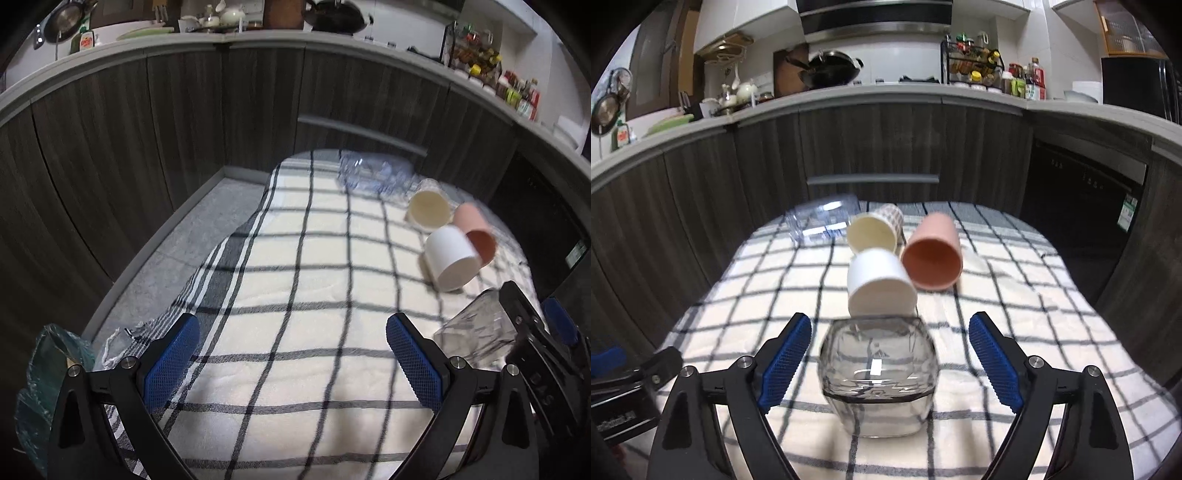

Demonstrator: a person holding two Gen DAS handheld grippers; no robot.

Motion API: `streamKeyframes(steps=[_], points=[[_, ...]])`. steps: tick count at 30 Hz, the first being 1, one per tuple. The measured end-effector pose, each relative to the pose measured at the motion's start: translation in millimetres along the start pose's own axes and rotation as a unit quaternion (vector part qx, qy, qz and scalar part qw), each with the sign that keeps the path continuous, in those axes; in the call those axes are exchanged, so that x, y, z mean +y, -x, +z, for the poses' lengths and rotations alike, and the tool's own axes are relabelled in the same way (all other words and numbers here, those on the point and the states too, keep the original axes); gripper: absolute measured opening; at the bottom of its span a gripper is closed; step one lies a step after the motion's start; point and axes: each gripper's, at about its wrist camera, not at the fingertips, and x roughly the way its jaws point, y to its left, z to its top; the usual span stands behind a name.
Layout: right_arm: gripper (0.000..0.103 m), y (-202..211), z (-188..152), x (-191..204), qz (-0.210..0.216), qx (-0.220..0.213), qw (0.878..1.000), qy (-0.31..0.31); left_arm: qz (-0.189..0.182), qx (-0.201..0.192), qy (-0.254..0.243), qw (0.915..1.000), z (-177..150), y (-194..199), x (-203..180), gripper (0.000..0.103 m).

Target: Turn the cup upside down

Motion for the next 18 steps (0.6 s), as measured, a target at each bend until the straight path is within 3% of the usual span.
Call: streamKeyframes(steps=[7, 18], points=[[0.095, 68, 26, -10, 0.011, -0.049, 0.999, 0.017, -0.035, -0.054, -0.012, 0.9978, 9, 50, -16, 0.103], [0.095, 119, 52, -34, 0.022, -0.030, 0.999, 0.007, -0.054, -0.100, -0.021, 0.9933, 23, 109, -32, 0.103]])
